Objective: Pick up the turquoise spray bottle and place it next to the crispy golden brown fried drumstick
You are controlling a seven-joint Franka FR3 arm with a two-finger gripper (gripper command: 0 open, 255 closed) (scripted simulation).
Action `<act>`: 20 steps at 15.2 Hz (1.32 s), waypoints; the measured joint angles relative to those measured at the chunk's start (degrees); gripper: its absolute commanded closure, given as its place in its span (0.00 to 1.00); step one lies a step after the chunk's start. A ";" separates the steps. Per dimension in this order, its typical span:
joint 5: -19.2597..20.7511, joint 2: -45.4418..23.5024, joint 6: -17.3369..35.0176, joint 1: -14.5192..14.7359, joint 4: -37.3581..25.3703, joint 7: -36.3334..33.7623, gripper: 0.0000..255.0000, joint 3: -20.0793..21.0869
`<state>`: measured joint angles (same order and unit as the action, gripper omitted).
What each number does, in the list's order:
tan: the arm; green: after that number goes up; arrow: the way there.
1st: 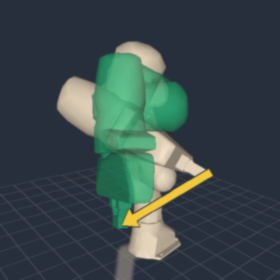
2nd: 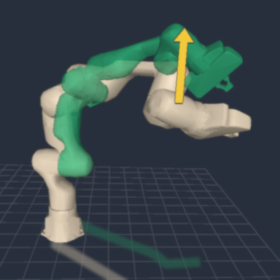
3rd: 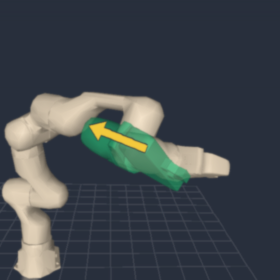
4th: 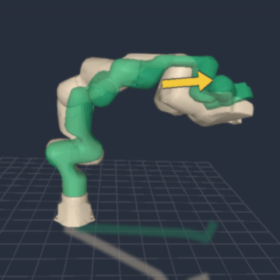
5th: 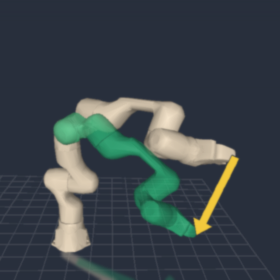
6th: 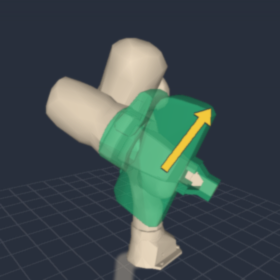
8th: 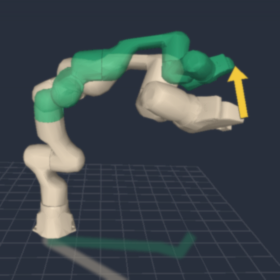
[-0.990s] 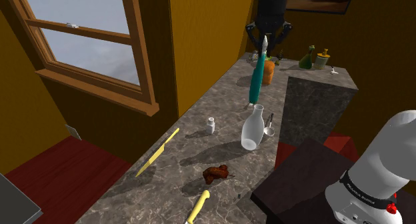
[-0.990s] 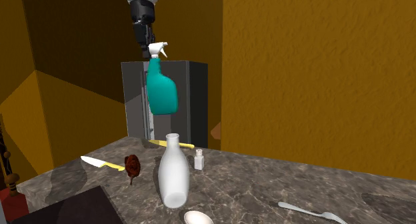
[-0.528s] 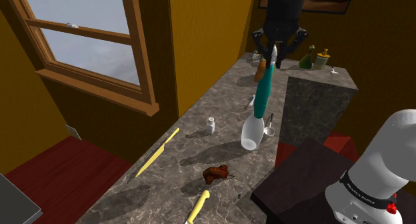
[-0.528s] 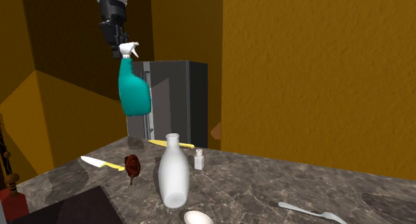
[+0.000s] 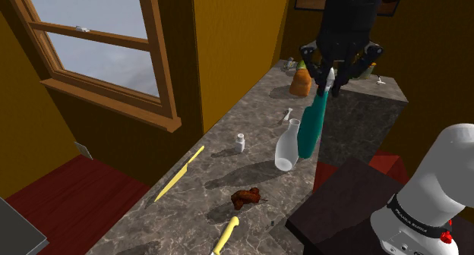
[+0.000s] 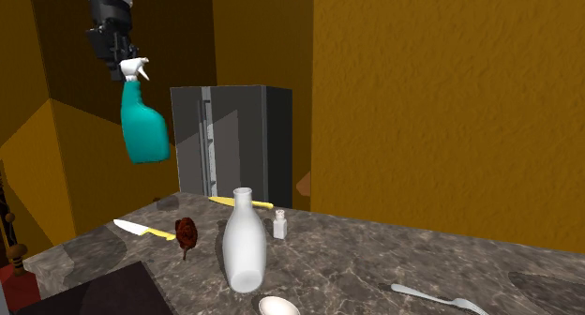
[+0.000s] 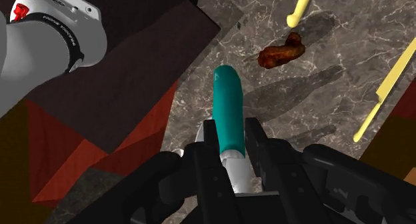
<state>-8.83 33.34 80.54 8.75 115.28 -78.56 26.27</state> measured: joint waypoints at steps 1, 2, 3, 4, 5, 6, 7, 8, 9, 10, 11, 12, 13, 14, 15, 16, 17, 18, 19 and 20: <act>-0.71 0.83 -0.17 0.46 0.54 -0.95 1.00 0.63; -1.57 1.57 -0.68 1.00 0.62 -2.24 1.00 1.54; -2.11 1.25 -1.04 1.17 -0.23 -3.55 1.00 2.61; -2.99 1.62 -1.42 1.63 -0.43 -5.07 1.00 3.76; -3.76 1.86 -1.58 2.00 -0.57 -6.41 1.00 4.80; -4.51 1.54 -1.97 2.23 -1.52 -8.11 1.00 6.22; -5.23 1.79 -2.01 2.56 -1.53 -9.35 1.00 7.19; -5.87 1.78 -2.69 2.81 -2.44 -10.73 1.00 8.17; -6.53 1.85 -2.95 3.06 -2.88 -12.02 1.00 9.17; -7.29 2.08 -3.08 3.39 -3.06 -13.35 1.00 10.21; -7.63 1.86 -2.77 3.41 -3.13 -14.12 1.00 11.01; -7.92 2.18 -2.37 3.59 -2.47 -14.30 1.00 11.20; -8.16 2.50 -1.88 3.74 -1.70 -14.38 1.00 11.35; -8.41 2.80 -1.17 3.89 -0.74 -14.43 1.00 11.56; -8.48 2.91 -0.59 3.92 -0.06 -14.32 1.00 11.63; -8.74 3.20 0.18 4.07 0.96 -14.38 1.00 11.86; -8.91 3.52 0.93 4.21 2.01 -14.23 1.00 11.92; -8.99 3.55 1.60 4.21 2.70 -14.16 1.00 12.08; -9.17 3.79 2.32 4.33 3.66 -14.07 1.00 12.19; -9.37 3.97 2.98 4.43 4.45 -14.10 1.00 12.41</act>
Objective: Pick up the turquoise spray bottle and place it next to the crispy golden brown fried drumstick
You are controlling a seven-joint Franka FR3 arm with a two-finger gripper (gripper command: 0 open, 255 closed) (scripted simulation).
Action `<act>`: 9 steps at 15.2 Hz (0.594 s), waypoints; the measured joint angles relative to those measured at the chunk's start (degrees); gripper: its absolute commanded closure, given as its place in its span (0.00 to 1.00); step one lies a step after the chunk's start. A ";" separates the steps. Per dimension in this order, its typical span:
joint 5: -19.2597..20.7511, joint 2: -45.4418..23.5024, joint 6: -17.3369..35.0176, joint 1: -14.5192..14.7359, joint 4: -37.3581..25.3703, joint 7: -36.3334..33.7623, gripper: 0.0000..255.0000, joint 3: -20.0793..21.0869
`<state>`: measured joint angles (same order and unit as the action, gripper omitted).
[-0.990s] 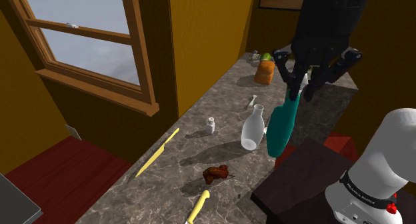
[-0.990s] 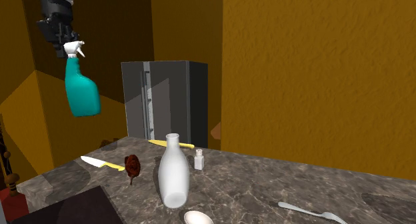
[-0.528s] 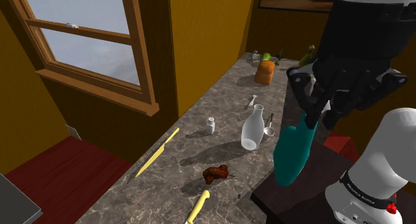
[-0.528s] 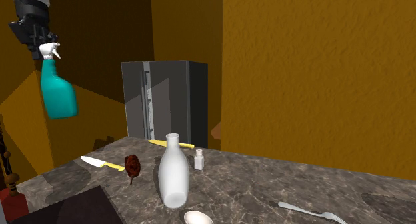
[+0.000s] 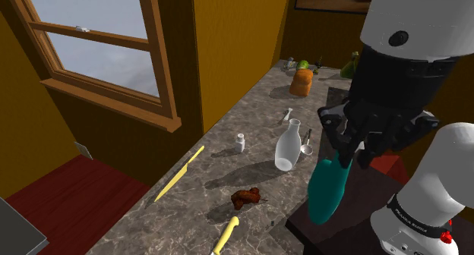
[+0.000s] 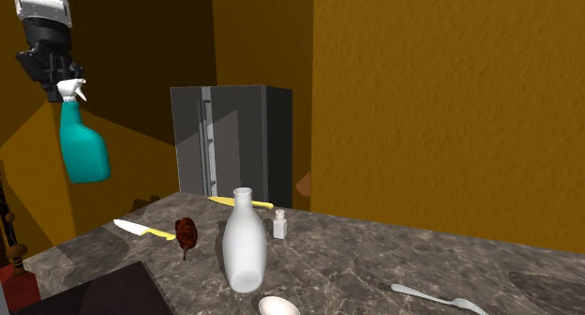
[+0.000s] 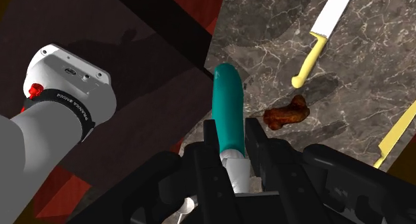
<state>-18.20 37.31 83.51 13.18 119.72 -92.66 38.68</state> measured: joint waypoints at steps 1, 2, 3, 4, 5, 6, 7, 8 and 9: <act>-0.16 0.18 0.68 0.09 0.84 0.07 1.00 0.14; -0.38 0.33 1.41 0.19 1.69 0.04 1.00 0.40; -0.58 0.62 2.08 0.35 2.62 0.12 1.00 0.50; -0.68 0.59 2.79 0.34 3.29 0.17 1.00 0.72; -0.90 0.72 3.57 0.43 4.16 0.14 1.00 0.99; -1.09 1.03 4.10 0.61 5.00 0.26 1.00 1.02; -1.32 1.18 4.85 0.72 5.87 0.23 1.00 1.29; -1.52 1.34 5.60 0.82 6.77 0.31 1.00 1.47; -1.63 1.34 6.22 0.84 7.37 0.36 1.00 1.65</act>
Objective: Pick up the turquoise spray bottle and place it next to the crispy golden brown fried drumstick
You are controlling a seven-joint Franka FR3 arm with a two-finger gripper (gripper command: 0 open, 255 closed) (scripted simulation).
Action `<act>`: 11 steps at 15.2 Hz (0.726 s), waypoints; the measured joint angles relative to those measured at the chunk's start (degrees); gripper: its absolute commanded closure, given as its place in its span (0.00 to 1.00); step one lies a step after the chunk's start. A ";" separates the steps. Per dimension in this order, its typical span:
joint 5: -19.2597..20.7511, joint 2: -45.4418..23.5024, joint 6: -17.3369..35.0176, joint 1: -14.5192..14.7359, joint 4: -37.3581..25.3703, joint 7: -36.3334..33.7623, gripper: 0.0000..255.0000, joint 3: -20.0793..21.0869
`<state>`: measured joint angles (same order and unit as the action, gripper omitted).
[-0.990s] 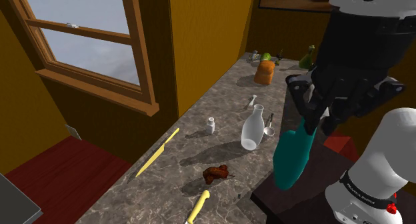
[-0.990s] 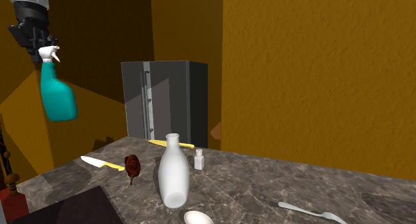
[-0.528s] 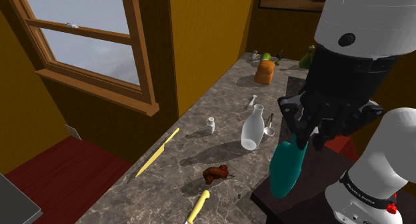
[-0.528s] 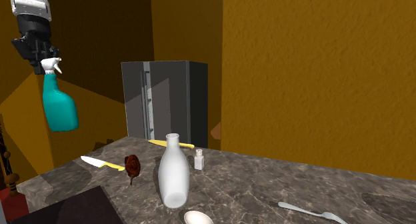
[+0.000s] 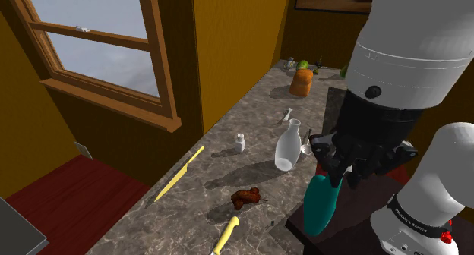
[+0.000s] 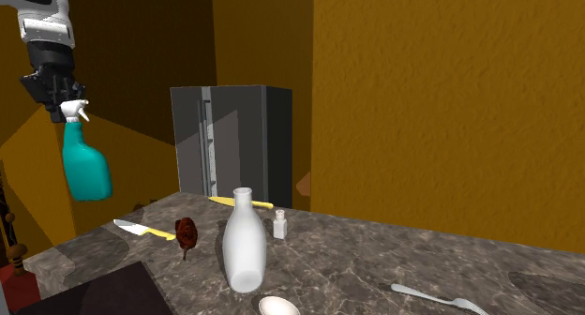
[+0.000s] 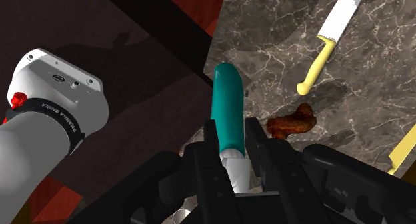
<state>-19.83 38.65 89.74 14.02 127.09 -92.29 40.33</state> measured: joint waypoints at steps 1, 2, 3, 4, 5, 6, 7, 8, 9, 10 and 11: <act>-0.18 -0.03 0.82 0.02 0.76 0.01 1.00 0.31; -0.33 0.06 1.47 0.09 1.49 0.08 1.00 0.47; -0.50 0.08 2.30 0.13 2.32 0.14 1.00 0.72; -0.68 0.17 3.14 0.20 3.24 0.27 1.00 0.92; -0.88 0.29 3.70 0.32 3.91 0.28 1.00 1.09; -0.99 0.10 4.43 0.26 4.42 0.25 1.00 1.44; -1.21 0.14 5.13 0.34 5.14 0.25 1.00 1.70; -1.43 -0.04 6.04 0.34 5.83 0.16 1.00 2.16; -1.69 0.25 6.59 0.55 6.68 0.24 1.00 2.24; -1.91 0.32 7.37 0.65 7.51 0.32 1.00 2.48; -2.12 0.18 8.21 0.66 8.18 0.27 1.00 2.88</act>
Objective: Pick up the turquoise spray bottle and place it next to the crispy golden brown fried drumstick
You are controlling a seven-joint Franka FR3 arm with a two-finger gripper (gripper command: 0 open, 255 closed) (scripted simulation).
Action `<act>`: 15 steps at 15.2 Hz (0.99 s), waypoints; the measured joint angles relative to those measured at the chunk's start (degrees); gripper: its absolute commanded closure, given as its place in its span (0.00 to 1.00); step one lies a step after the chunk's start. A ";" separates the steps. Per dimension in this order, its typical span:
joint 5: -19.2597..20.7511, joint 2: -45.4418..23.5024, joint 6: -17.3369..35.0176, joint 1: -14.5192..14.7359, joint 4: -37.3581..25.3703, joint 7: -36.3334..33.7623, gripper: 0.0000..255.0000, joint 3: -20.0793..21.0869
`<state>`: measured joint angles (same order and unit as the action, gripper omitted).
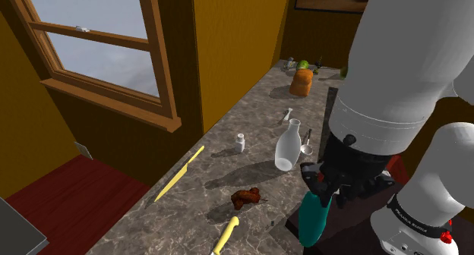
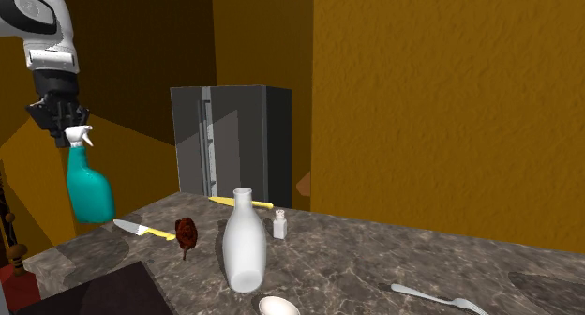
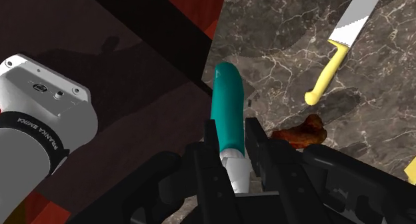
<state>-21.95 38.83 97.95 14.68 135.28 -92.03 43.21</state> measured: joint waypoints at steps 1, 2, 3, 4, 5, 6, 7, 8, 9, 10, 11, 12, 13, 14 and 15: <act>-0.14 -0.20 0.83 -0.06 0.60 0.03 1.00 0.34; -0.40 -0.17 1.51 0.06 1.28 -0.04 1.00 0.66; -0.59 -0.17 2.28 0.13 2.06 0.07 1.00 0.87; -0.74 -0.41 3.02 0.07 2.52 0.00 1.00 1.27; -0.95 -0.62 3.81 0.05 3.05 -0.09 1.00 1.71; -1.09 -1.00 4.78 -0.08 3.62 -0.12 1.00 2.20; -1.35 -1.02 5.54 0.02 4.35 -0.11 1.00 2.49; -1.50 -1.22 6.27 -0.01 4.86 -0.12 1.00 2.83; -1.61 -1.48 7.05 -0.10 5.37 -0.09 1.00 3.17; -1.74 -1.85 7.87 -0.23 5.78 -0.17 1.00 3.64; -1.94 -1.99 8.65 -0.20 6.41 -0.17 1.00 3.97; -2.05 -2.41 9.53 -0.37 6.84 -0.21 1.00 4.44; -2.34 -2.42 10.26 -0.23 7.57 -0.20 1.00 4.72; -2.48 -2.88 11.30 -0.39 8.12 -0.26 1.00 5.28; -2.61 -3.23 12.08 -0.51 8.52 -0.32 1.00 5.72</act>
<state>-24.56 35.60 110.03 14.17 143.80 -92.35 48.92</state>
